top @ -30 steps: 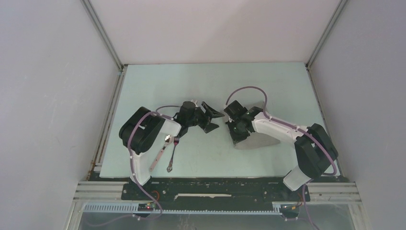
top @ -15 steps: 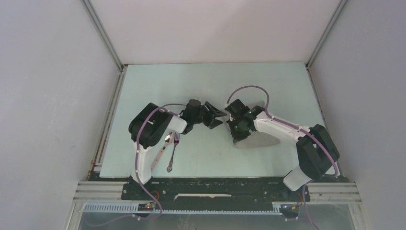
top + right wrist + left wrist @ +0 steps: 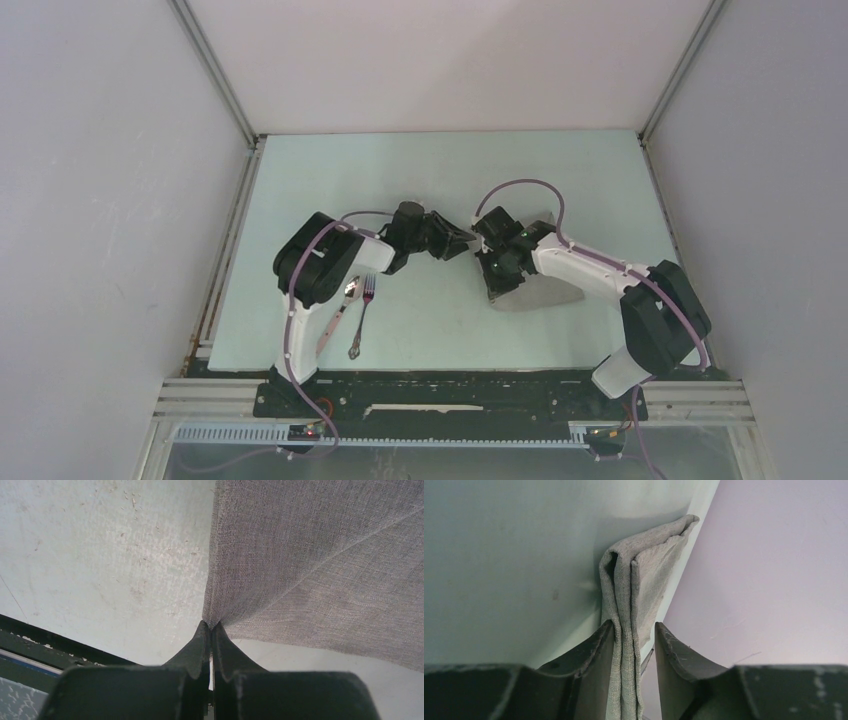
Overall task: Fold the napkin into a case and place the utensils inside
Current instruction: Pick up the upper triangle-folded napkin from the center of the board, then turn over the upper triangle folded napkin at the center of the board.
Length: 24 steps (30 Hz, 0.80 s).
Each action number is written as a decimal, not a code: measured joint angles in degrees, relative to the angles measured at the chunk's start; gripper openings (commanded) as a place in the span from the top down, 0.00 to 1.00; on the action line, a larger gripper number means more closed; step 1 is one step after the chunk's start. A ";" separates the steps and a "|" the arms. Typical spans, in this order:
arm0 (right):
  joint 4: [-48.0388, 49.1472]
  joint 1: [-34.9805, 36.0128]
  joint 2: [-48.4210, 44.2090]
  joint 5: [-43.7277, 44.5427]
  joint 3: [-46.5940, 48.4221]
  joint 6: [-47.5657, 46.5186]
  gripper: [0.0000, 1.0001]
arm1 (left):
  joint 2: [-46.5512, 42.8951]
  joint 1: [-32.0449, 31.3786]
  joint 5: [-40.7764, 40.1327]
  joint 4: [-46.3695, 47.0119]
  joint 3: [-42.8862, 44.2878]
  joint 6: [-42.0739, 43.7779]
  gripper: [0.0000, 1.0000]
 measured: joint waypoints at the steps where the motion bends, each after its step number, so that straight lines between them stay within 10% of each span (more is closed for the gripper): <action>1: -0.02 -0.11 0.00 -0.13 -0.17 -0.04 1.00 | 0.11 -0.02 -0.02 -0.28 0.42 0.04 0.63; 13: 0.02 -1.03 -0.15 -0.70 -0.44 -0.22 1.00 | 0.28 -0.61 -0.46 -2.58 1.16 -0.17 0.50; 24: 0.13 -1.42 -1.22 -0.83 -0.44 -0.48 1.00 | 0.48 -1.22 -2.14 -5.25 0.87 -0.11 0.90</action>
